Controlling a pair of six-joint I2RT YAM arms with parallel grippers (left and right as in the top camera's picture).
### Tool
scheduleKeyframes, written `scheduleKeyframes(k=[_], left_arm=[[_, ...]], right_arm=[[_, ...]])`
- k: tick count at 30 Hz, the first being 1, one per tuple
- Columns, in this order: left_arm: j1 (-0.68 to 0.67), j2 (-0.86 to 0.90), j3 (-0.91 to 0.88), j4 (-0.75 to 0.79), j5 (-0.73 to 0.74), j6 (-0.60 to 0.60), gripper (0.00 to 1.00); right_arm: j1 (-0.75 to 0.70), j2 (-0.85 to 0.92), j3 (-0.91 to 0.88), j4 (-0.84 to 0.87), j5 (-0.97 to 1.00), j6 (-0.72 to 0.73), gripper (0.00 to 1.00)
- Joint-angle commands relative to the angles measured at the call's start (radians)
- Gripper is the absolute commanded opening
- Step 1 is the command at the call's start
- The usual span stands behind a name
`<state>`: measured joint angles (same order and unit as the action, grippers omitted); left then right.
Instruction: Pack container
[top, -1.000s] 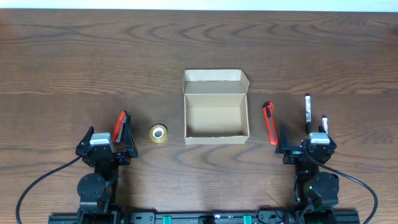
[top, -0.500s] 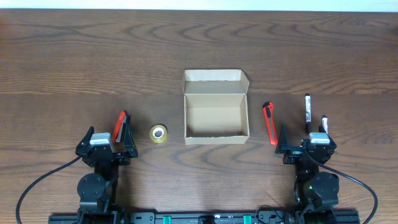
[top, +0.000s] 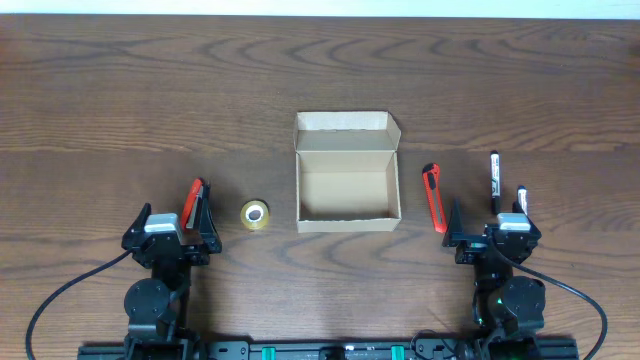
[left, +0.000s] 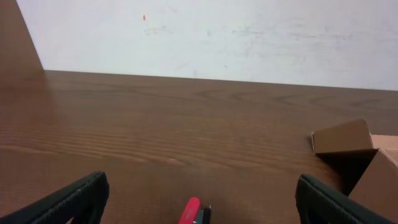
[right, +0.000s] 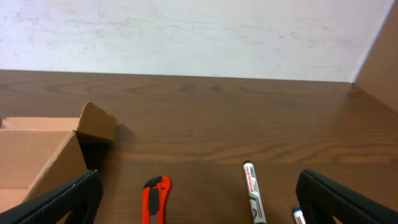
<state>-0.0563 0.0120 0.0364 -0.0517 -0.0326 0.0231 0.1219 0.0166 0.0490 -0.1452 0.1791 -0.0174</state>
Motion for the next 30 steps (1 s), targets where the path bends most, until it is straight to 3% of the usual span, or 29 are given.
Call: scheduleKeyframes(k=[1,12,20,25,30], left_arm=[[-0.003,-0.008,-0.032,-0.022,0.0,0.007,0.95],[-0.003,-0.008,-0.032,-0.021,-0.001,0.007,0.96],[-0.003,-0.008,-0.032,-0.022,0.003,0.003,0.95],[-0.003,-0.008,-0.032,-0.022,0.003,0.003,0.95],[-0.003,-0.008,-0.032,-0.022,0.003,0.003,0.95]], right_arm=[[-0.006,-0.008,-0.006,0.0,-0.005,0.014,0.99],[-0.006,0.005,-0.006,0.008,-0.029,0.027,0.99],[-0.025,0.051,-0.004,0.014,-0.059,0.221,0.99],[-0.087,0.253,0.075,0.073,-0.17,0.221,0.99],[-0.191,0.643,0.288,0.051,-0.393,0.114,0.99]])
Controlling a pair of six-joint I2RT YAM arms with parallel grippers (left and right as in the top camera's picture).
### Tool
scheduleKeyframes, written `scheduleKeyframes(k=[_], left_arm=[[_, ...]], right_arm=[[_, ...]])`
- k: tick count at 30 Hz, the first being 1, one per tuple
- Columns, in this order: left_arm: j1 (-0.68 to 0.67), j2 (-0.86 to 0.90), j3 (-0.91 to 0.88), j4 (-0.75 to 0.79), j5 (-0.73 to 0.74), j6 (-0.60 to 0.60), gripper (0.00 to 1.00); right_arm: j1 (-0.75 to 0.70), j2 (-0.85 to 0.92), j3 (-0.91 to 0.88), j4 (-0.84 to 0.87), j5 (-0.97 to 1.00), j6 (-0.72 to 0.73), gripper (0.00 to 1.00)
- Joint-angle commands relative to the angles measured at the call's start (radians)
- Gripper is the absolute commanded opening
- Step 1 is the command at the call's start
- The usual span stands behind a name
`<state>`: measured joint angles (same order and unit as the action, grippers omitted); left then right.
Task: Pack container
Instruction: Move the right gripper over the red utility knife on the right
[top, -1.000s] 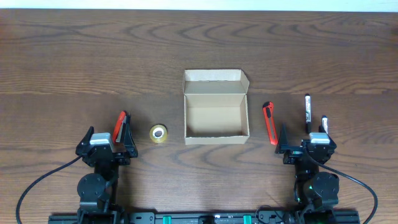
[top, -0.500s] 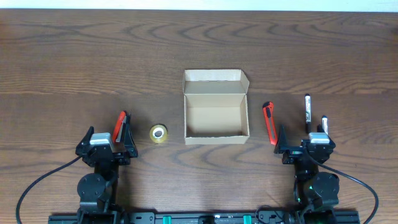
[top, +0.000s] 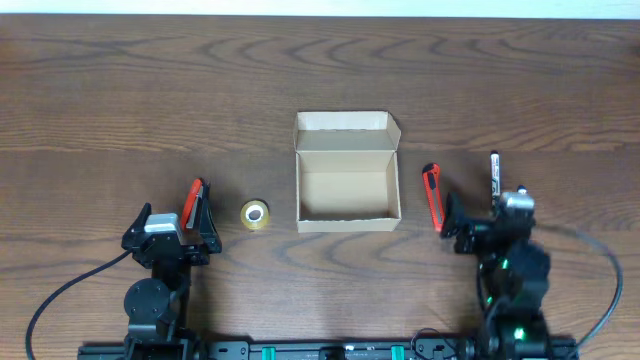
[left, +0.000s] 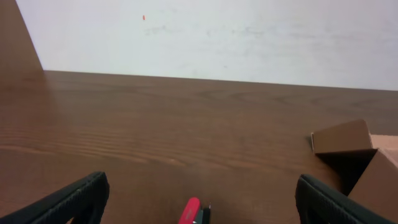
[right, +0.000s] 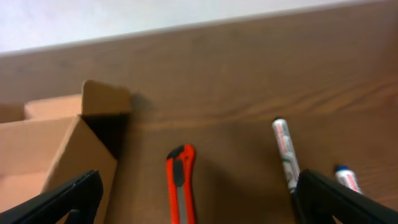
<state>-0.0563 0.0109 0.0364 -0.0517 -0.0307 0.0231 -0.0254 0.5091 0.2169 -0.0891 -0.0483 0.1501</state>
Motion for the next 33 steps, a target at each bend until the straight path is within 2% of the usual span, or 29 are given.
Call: scheduleKeyframes(k=[1,4,6,10,13,17,22,33], left_arm=[[-0.003,-0.006,-0.032,-0.022,0.002,0.003,0.95],[-0.003,-0.006,-0.032,-0.022,0.002,0.003,0.96],[-0.003,-0.006,-0.032,-0.022,0.002,0.003,0.95],[-0.003,-0.006,-0.032,-0.022,0.002,0.003,0.95],[-0.003,-0.006,-0.032,-0.021,0.002,0.003,0.95],[-0.003,-0.006,-0.032,-0.022,0.002,0.003,0.96],[-0.003,-0.006,-0.032,-0.022,0.002,0.003,0.95],[-0.003,-0.006,-0.032,-0.022,0.003,0.002,0.95]], right_arm=[[-0.063,0.248,0.19,-0.035,-0.21,-0.072,0.99],[-0.088,0.499,0.425,-0.186,-0.276,-0.112,0.99],[-0.088,0.674,0.634,-0.372,-0.306,-0.182,0.99],[-0.08,0.884,0.929,-0.69,-0.307,-0.238,0.99],[-0.08,0.983,1.068,-0.861,-0.32,-0.269,0.99],[-0.068,1.012,1.125,-1.018,-0.268,-0.393,0.99],[-0.028,1.008,1.125,-1.16,-0.109,-0.391,0.99],[0.032,1.025,1.116,-1.116,-0.1,-0.348,0.99]])
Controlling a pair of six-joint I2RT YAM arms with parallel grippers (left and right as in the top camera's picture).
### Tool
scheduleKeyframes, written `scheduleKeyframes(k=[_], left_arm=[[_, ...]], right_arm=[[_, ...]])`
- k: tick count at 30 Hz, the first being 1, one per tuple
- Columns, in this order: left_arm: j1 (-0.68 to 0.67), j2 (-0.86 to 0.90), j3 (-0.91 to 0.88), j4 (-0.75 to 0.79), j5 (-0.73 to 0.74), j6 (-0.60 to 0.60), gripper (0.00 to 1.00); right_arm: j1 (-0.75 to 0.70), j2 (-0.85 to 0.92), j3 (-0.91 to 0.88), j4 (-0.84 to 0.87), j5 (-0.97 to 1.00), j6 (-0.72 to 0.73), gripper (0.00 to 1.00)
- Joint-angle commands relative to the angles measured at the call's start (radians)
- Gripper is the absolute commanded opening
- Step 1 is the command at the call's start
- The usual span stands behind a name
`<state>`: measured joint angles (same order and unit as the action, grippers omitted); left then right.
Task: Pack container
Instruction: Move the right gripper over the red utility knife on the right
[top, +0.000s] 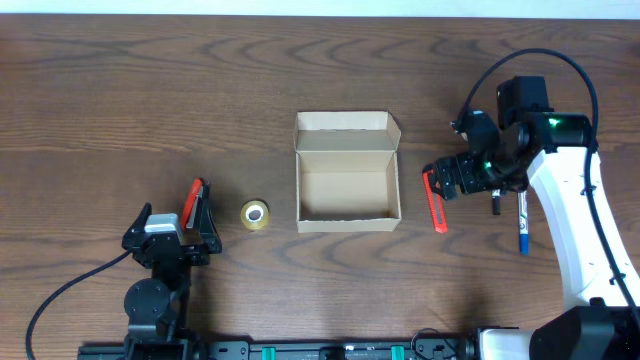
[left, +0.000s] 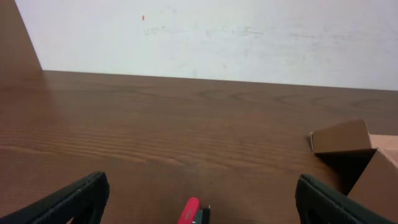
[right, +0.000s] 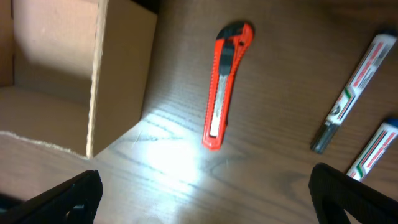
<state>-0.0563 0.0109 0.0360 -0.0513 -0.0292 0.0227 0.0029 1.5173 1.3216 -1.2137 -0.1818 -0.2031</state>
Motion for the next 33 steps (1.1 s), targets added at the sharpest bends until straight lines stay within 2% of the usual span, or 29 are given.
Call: scheduleKeyframes(k=[1,9,18,33], left_arm=[[-0.003,-0.006,-0.031,-0.022,0.001,0.003,0.95],[-0.003,-0.006,-0.031,-0.022,0.001,0.003,0.95],[-0.003,-0.006,-0.031,-0.022,0.001,0.003,0.95],[-0.003,-0.006,-0.031,-0.022,0.003,-0.001,0.95]], right_arm=[[0.004,0.024,0.011,0.009,0.048,0.008,0.99],[0.005,0.207,0.011,0.01,0.085,0.053,0.99],[0.005,0.401,0.011,0.092,0.088,0.087,0.99],[0.018,0.43,0.011,0.136,0.178,0.187,0.99]])
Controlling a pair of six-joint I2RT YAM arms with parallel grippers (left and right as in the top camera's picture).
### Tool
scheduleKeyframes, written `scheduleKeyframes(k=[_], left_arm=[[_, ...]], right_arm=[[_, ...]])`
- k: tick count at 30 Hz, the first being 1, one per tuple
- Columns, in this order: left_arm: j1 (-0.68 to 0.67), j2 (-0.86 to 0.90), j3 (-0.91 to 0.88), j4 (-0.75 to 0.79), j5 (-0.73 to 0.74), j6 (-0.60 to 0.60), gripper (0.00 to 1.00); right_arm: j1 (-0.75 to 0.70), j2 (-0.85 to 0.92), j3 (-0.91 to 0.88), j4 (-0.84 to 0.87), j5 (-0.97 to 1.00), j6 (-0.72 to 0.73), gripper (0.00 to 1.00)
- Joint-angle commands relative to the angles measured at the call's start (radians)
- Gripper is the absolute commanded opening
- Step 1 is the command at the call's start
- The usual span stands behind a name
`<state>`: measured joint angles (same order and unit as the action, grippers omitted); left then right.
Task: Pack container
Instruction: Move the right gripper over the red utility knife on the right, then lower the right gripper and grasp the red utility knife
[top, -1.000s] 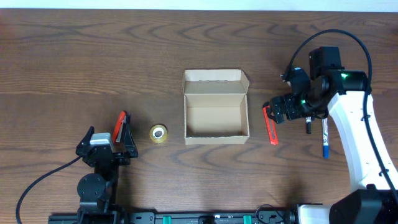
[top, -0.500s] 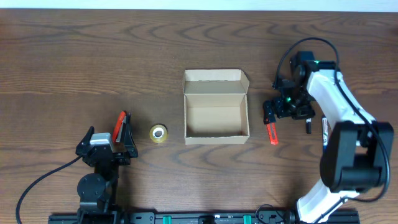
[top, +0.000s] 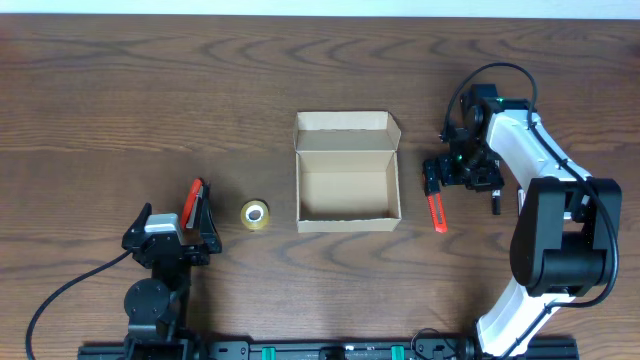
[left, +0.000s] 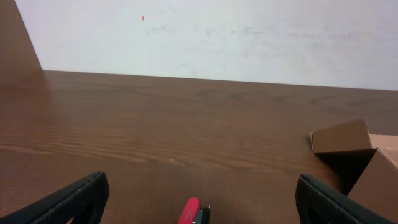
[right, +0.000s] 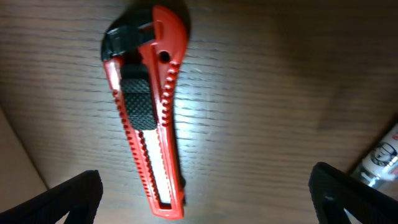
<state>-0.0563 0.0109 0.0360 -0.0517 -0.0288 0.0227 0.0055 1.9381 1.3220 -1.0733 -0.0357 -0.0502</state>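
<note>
An open cardboard box (top: 346, 187) stands mid-table with its lid flap folded back. Just right of it lies a red box cutter (top: 436, 210); in the right wrist view the cutter (right: 148, 112) lies flat on the wood below my right gripper (right: 205, 202), which is open with nothing between its fingers (right: 59, 199). Seen from overhead, the right gripper (top: 452, 172) hovers over the cutter's far end. My left gripper (top: 175, 222) rests open at the front left. A red tool (left: 191, 211) lies between and ahead of its fingers (left: 68, 200).
A small roll of tape (top: 254, 214) lies left of the box. A marker (right: 380, 163) lies right of the cutter, largely hidden under the right arm in the overhead view. The box's corner flap (left: 342, 137) shows in the left wrist view.
My right gripper has dropped closer to the red cutter, which now fills much of the right wrist view. It stays open. The left arm has not moved.
Both grippers first rested open at the front edge. The right arm then rose and stood out over the table, looking down on the cutter, markers and box side. Now it hangs low over the cutter. The left arm and all objects stayed where they were.
</note>
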Motion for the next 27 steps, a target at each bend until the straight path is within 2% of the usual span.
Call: scheduleKeyframes(k=[1,12,27], left_arm=[[-0.003,-0.006,-0.031,-0.022,0.003,-0.001,0.95],[-0.003,-0.006,-0.031,-0.022,0.003,-0.001,0.95],[-0.003,-0.006,-0.031,-0.022,0.003,-0.001,0.95]], right_arm=[[0.021,0.009,0.01,-0.004,0.032,0.034,0.99],[0.087,0.009,0.01,0.019,0.031,0.039,0.99],[0.088,0.012,0.005,0.052,0.028,0.038,0.99]])
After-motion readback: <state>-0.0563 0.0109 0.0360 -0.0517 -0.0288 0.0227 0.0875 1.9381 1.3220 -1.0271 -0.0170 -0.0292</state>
